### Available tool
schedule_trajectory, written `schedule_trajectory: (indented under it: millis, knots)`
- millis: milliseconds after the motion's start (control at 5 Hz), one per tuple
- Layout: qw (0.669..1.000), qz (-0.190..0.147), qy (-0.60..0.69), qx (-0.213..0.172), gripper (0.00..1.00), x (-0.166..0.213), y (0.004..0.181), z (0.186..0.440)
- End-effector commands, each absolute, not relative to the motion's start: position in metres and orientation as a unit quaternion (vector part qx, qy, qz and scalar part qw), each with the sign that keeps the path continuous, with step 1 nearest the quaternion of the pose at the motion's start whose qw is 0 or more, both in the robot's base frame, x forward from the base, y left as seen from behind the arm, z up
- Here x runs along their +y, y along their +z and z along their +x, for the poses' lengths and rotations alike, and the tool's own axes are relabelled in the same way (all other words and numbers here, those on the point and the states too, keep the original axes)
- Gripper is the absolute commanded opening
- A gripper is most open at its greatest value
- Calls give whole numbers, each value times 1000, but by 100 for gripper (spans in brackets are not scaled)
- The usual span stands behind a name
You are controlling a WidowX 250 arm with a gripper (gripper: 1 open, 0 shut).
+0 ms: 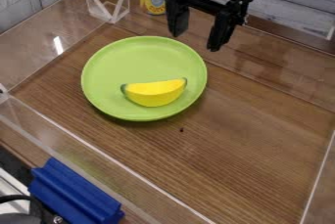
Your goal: Remove the banana from inside the green plate and put it on the table
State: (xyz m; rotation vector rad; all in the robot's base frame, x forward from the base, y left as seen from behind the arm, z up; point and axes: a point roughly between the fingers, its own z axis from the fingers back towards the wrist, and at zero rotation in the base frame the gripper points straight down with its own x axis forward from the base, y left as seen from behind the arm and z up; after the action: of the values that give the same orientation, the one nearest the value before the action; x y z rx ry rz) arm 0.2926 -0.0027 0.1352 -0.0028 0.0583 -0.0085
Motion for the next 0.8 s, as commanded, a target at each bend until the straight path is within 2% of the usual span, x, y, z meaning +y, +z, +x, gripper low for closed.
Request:
schedule_trajectory:
  millis: [0,600]
  knots:
    - [999,0,-30,35,100,1,128,289]
    - [991,5,-126,33,100,24,107,277]
